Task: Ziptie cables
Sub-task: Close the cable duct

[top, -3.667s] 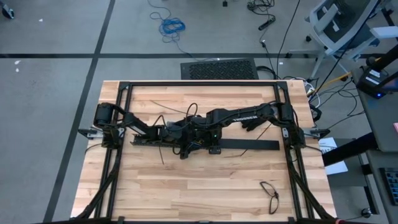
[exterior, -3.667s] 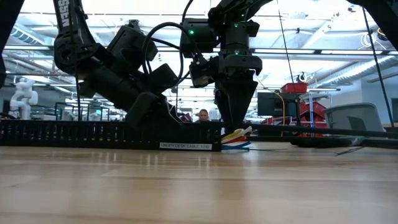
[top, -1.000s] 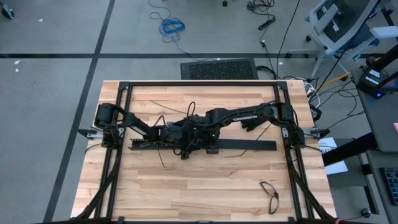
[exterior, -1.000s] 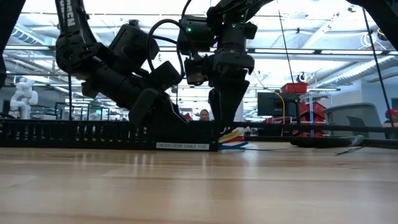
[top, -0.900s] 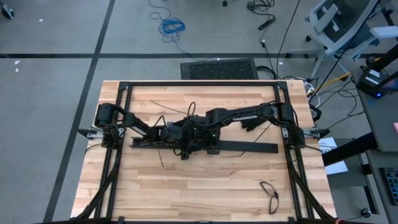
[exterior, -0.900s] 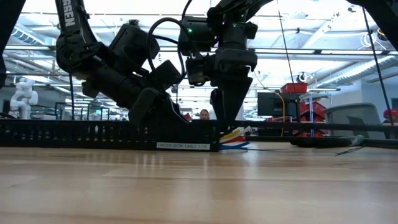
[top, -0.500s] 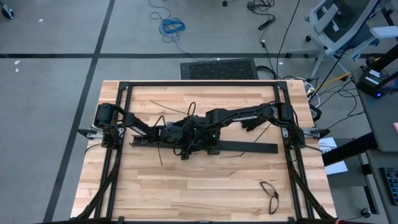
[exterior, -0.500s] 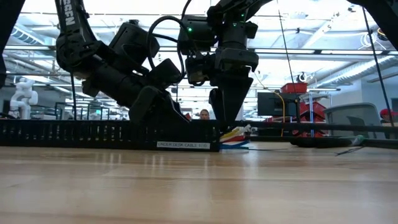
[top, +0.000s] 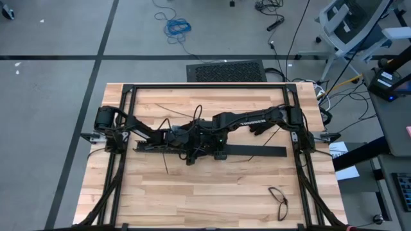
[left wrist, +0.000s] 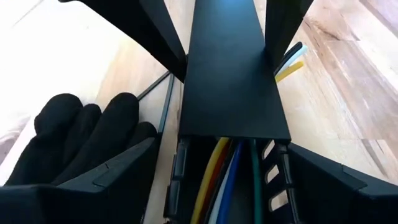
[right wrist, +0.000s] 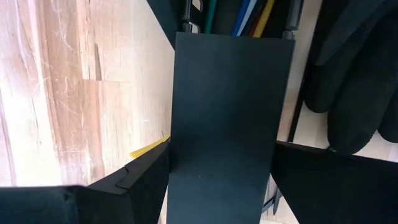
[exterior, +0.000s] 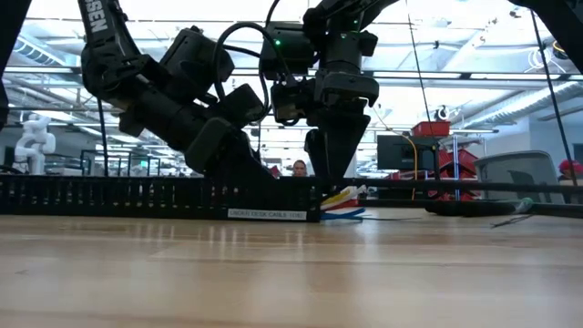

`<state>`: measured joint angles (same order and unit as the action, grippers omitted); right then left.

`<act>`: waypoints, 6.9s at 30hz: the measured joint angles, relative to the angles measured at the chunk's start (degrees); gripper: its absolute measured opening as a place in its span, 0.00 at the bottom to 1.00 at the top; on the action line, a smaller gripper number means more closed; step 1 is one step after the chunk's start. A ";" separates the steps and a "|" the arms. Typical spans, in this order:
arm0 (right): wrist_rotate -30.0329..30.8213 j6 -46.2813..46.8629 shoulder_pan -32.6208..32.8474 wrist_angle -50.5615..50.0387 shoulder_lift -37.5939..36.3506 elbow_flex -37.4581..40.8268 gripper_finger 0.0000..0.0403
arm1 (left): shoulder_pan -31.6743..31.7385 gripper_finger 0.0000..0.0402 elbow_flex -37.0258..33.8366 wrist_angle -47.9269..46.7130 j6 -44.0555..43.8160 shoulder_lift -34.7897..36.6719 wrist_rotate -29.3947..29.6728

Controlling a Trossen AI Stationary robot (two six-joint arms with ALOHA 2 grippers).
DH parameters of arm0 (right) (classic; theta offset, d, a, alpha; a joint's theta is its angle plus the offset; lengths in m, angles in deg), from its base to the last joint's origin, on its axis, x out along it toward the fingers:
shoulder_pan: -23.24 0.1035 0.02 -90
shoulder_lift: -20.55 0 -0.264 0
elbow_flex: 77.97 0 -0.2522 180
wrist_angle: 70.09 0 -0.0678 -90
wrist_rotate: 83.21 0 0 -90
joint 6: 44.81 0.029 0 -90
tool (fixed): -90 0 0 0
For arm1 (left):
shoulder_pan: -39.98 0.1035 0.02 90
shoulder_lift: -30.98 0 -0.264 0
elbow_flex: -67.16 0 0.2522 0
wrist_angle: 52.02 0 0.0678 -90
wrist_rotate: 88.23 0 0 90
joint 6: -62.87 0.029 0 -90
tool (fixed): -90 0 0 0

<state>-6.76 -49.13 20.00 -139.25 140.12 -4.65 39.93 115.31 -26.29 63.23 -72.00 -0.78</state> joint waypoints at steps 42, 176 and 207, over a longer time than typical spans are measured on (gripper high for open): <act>0.17 0.39 -0.04 0.44 0.04 0.09 0.64 | -0.20 0.80 -2.67 -33.10 3.32 15.05 -0.39; 0.02 -0.81 -0.04 6.71 0.07 -0.02 0.64 | -0.46 0.54 -2.56 -12.78 1.92 6.78 1.53; -0.31 -0.96 0.00 11.63 0.11 -0.09 0.64 | -0.53 0.73 -2.03 -11.19 3.13 6.84 1.86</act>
<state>-7.06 -50.09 20.00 -127.62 140.23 -4.74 39.40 113.28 -37.49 66.36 -65.16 1.08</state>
